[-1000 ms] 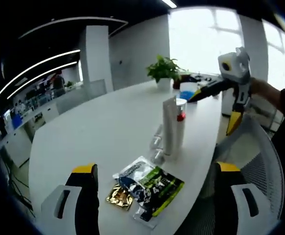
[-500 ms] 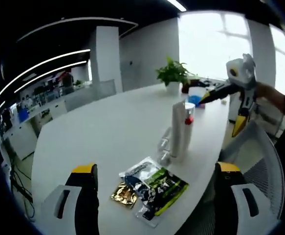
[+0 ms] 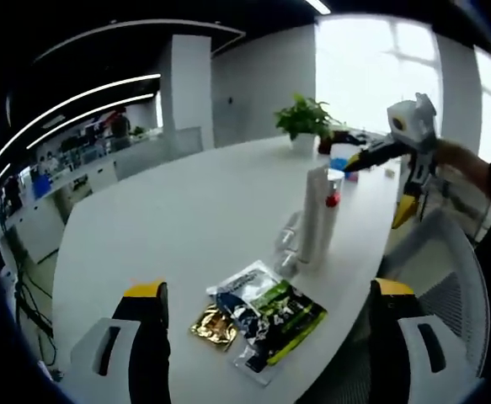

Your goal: Arrange the skincare products in the storage area until every visible bottle or jar stands upright without overlapping.

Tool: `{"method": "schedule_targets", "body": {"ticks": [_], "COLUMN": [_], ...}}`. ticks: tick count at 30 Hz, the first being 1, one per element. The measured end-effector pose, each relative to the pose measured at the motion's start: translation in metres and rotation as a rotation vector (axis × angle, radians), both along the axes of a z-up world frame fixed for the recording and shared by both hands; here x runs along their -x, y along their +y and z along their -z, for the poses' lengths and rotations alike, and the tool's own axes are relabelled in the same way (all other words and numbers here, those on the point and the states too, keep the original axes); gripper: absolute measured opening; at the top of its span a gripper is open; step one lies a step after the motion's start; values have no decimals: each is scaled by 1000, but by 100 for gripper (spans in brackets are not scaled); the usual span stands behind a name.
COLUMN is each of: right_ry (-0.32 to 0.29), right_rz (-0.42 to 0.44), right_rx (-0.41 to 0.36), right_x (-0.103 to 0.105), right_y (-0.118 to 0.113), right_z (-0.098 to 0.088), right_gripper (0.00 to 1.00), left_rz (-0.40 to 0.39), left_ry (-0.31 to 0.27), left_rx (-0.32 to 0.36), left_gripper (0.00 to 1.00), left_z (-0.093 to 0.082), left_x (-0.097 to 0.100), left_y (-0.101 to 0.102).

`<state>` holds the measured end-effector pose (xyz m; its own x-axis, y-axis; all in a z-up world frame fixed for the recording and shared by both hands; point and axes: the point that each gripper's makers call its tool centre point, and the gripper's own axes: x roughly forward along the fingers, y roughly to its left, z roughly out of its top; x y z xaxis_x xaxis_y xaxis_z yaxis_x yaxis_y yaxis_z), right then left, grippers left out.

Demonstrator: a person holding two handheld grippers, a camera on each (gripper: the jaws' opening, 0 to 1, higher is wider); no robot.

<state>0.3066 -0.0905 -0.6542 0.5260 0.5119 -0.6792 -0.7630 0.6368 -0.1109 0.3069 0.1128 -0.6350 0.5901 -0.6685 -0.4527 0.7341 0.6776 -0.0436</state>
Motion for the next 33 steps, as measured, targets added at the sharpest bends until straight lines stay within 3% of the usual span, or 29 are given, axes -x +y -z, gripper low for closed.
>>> {"method": "schedule_targets", "body": {"ticks": [2, 9, 12, 18, 22, 28, 33], "right_ry": [6, 27, 33, 37, 52, 81, 83], "right_rz": [-3, -18, -37, -101, -86, -132, -163], "right_rx": [10, 44, 52, 162, 176, 215, 217], "right_x": [-3, -15, -19, -34, -49, -61, -78], "right_y": [-4, -19, -22, -35, -42, -47, -47], "right_z": [3, 10, 11, 21, 30, 43, 53], "right_gripper": [100, 98, 93, 79, 67, 51, 44], "left_rz": [4, 10, 11, 24, 17, 14, 23], "left_ry": [8, 24, 27, 35, 40, 56, 76], "left_rx": [42, 16, 21, 18, 34, 41, 52], "left_gripper": [97, 97, 97, 97, 97, 97, 97], "left_z": [-3, 7, 8, 10, 10, 12, 15], "left_x": [1, -1, -1, 0, -1, 0, 3], "left_y": [-3, -3, -4, -6, -5, -3, -5]}}
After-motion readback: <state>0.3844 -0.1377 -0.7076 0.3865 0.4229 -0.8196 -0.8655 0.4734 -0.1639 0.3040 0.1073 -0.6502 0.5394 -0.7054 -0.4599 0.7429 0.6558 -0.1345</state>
